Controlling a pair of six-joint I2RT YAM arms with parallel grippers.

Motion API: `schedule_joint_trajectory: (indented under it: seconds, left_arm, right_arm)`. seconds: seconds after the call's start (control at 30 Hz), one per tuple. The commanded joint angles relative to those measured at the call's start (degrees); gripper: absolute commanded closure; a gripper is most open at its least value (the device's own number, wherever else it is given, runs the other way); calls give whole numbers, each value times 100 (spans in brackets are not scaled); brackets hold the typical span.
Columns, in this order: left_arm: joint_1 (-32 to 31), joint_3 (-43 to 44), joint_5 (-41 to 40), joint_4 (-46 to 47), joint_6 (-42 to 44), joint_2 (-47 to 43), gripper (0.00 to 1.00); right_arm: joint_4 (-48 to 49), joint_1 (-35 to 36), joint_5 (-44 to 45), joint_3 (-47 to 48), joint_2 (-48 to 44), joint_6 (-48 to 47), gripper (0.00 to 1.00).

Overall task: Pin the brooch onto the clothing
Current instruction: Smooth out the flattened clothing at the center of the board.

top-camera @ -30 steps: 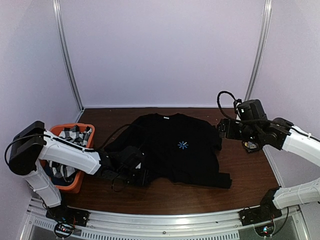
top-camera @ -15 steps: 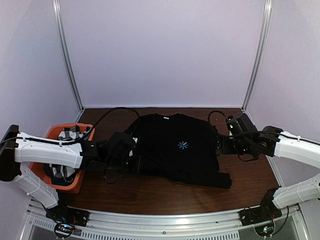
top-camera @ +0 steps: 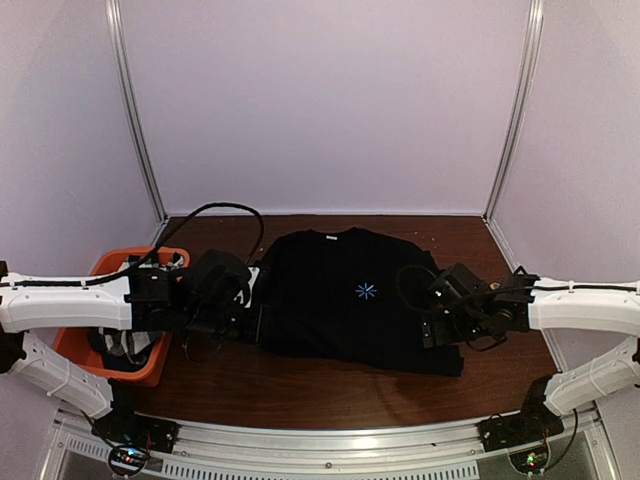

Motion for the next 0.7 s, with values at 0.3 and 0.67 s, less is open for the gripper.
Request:
schedule_joint_trajectory:
  seconds: [0.3, 0.67]
  left_arm:
    - [-13, 256, -135, -19, 103, 363, 100]
    - [-7, 201, -317, -21, 143, 330, 100]
  right_arm:
    - [-121, 1307, 214, -111, 1280, 78, 15]
    - [-173, 1402, 400, 112, 1667, 11, 100]
